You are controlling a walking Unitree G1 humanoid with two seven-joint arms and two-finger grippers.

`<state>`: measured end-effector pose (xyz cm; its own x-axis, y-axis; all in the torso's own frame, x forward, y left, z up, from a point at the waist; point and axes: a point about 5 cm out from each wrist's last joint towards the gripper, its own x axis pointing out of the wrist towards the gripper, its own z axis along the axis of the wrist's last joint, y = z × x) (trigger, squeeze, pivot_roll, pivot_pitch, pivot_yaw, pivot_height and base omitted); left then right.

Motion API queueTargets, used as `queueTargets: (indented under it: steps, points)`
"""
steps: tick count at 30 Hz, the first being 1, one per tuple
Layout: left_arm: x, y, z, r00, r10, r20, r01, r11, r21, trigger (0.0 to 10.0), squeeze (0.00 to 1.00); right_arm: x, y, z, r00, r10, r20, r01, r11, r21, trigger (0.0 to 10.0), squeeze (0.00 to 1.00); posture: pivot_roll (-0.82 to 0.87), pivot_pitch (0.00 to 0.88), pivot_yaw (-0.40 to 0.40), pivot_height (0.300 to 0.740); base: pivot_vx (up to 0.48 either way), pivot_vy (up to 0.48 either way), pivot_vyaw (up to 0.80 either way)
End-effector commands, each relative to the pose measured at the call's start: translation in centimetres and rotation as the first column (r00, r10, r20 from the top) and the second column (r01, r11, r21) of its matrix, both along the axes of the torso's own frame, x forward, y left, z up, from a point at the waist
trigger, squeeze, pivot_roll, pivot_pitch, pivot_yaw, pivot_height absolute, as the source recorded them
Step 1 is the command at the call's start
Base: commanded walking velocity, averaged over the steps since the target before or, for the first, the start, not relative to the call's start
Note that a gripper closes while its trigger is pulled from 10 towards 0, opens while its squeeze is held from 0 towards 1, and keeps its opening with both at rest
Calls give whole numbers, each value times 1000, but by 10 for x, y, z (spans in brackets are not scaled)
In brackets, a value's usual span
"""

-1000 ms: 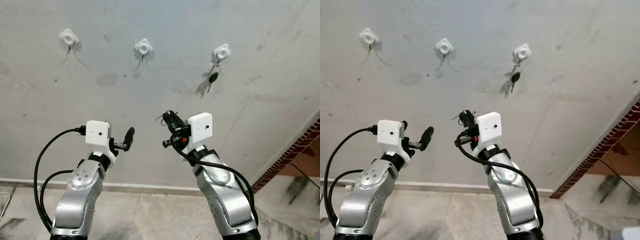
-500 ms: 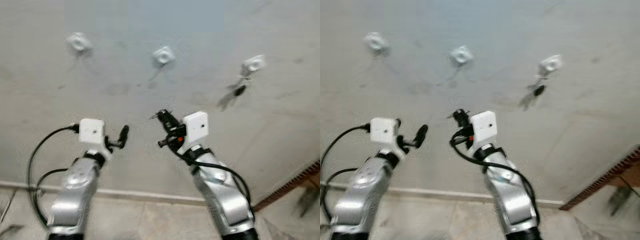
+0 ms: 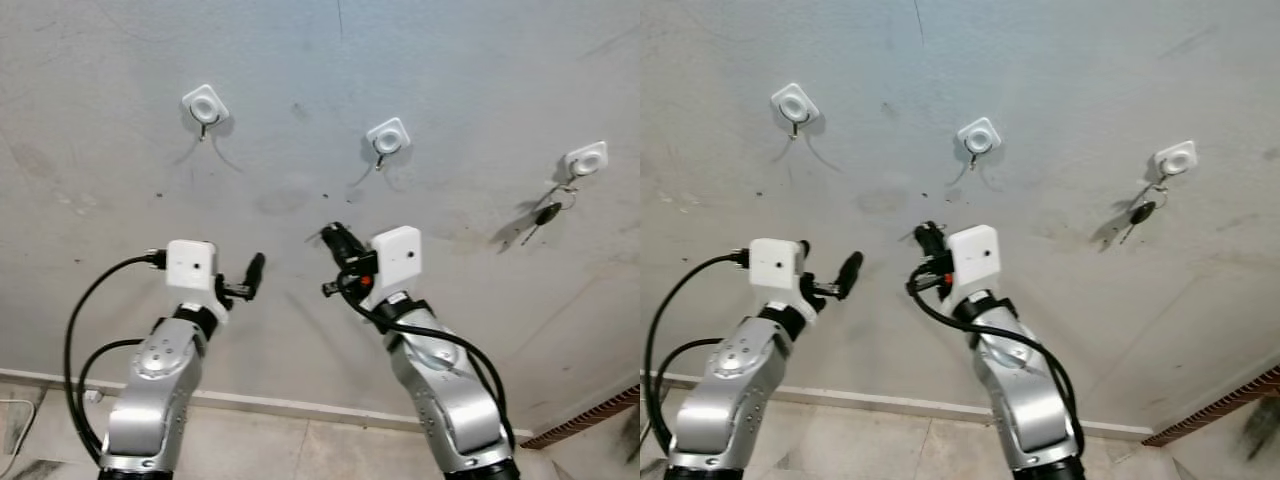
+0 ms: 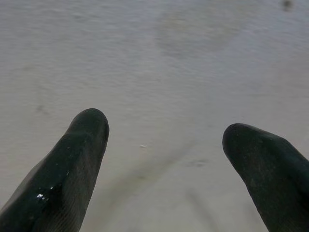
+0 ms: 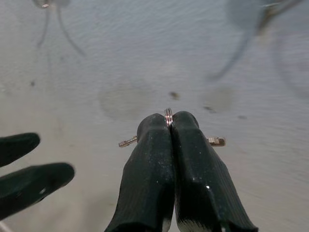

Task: Hang keys on a hook

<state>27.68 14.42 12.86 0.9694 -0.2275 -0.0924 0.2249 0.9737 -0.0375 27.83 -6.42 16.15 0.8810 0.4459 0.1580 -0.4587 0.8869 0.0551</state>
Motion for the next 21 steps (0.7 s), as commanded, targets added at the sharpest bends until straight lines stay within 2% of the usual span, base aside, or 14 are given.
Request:
queueTargets:
  steps: [1,7,11,15,21]
  points:
    - [-1,0,2,1000,-12,10,12,1000,10,10000,0,2,-5,10,998,-38,44,37,999,12,10000,0,183,26,-75,740,0,0,0]
    - [-3,-7,7,997,-62,48,60,997,46,10000,0,3,-3,19,997,-33,72,32,999,21,10000,0,186,29,-71,740,0,0,0]
    - [-5,-16,12,986,-149,78,144,987,70,10000,0,-3,11,28,986,85,143,-78,996,-52,10000,0,190,32,-68,740,0,0,0]
    - [-5,-25,21,968,-225,109,218,973,78,10000,0,1,18,39,982,92,165,-91,996,-14,10000,0,198,31,-64,740,0,0,0]
    - [-5,-25,24,967,-227,116,219,973,78,10000,0,9,19,54,977,66,203,-74,997,29,10000,0,212,31,-61,740,0,0,0]
